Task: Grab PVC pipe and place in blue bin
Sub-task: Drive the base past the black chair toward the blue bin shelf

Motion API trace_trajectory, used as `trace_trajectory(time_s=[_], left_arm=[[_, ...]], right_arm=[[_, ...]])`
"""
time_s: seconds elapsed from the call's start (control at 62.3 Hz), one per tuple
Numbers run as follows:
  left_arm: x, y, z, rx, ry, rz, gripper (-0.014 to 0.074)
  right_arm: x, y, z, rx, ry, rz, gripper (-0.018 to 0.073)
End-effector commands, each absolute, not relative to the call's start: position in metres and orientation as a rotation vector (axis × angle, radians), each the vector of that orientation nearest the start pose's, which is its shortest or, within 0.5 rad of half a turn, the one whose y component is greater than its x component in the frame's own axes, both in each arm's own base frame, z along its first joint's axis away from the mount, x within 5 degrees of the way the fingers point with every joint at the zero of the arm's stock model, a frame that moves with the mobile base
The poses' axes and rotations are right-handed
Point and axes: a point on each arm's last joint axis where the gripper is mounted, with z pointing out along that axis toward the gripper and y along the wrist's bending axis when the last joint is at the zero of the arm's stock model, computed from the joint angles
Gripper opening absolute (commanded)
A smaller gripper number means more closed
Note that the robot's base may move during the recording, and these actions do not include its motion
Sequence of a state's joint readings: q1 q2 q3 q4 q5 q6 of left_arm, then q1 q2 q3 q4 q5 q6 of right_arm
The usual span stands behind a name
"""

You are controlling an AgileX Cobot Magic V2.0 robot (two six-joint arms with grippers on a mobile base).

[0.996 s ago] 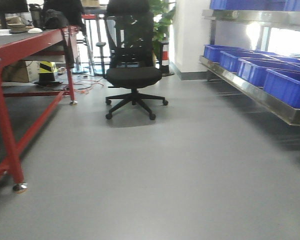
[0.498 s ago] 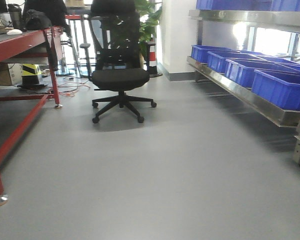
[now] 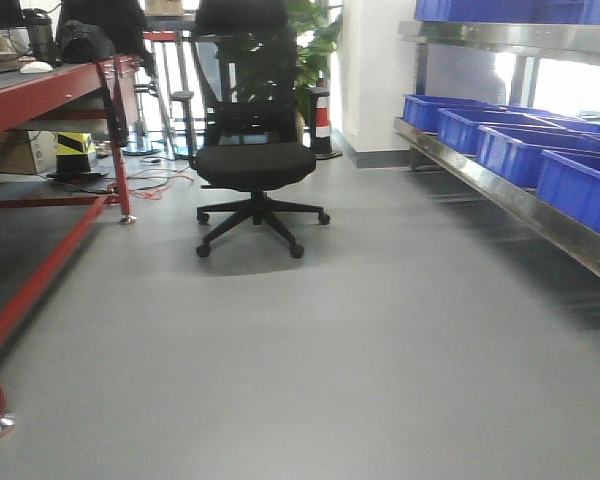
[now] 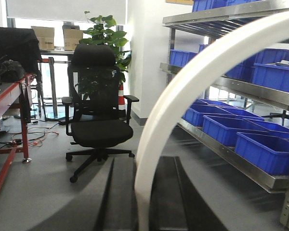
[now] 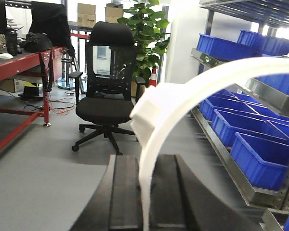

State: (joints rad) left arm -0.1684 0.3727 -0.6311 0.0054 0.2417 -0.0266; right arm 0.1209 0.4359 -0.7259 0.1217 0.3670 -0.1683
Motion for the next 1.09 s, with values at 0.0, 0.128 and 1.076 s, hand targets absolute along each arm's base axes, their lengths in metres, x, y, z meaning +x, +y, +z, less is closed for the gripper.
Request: trace_trajectory(time_s=[0.0, 0.128, 1.076], left_arm=[[0.0676, -0.0118, 0.3798, 0.109, 1.433, -0.161, -0.0111], [0.0676, -0.0118, 0.3798, 0.109, 1.433, -0.161, -0.0111], [0.0676, -0.0118, 0.3798, 0.109, 1.433, -0.161, -0.0111]], right_arm=[[0.0744, 0.0125, 0.394, -0.172, 1.516, 0.073, -0.0162], [0.0744, 0.0125, 0.394, -0.172, 1.516, 0.073, -0.0162], [0.0744, 0.0125, 0.3941, -0.172, 1.514, 0.073, -0.0162]])
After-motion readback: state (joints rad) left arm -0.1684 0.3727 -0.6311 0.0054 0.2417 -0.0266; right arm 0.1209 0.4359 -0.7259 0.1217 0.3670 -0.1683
